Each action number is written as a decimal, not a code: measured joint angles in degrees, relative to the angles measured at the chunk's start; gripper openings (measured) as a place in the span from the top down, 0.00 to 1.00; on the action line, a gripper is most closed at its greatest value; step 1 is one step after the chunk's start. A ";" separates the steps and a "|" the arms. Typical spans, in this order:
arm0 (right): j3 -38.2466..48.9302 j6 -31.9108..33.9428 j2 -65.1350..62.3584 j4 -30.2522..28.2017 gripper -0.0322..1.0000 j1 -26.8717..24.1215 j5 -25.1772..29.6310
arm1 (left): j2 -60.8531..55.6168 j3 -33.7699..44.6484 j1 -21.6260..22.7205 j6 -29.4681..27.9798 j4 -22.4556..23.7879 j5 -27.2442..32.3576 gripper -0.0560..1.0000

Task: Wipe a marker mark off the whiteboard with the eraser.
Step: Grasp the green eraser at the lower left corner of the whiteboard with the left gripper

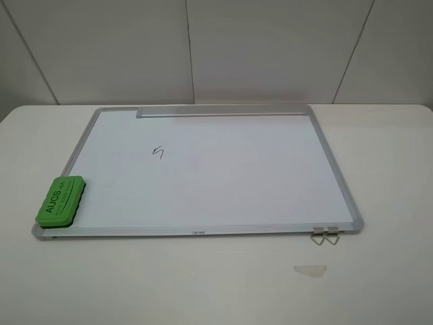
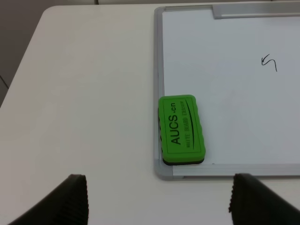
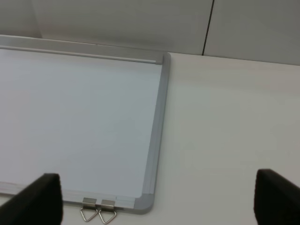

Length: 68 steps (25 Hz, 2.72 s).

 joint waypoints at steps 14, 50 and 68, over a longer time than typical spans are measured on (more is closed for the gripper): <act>0.00 0.00 0.00 0.00 0.18 0.00 0.00 | 0.00 0.00 0.00 -0.07 0.00 0.00 0.33; 0.00 0.00 0.00 0.00 0.18 0.00 0.00 | 61.05 -23.73 0.00 -8.33 -0.32 6.95 0.25; 0.00 0.00 0.00 0.00 0.18 0.00 0.00 | 86.93 -23.73 -0.19 -4.99 -5.50 -7.89 0.25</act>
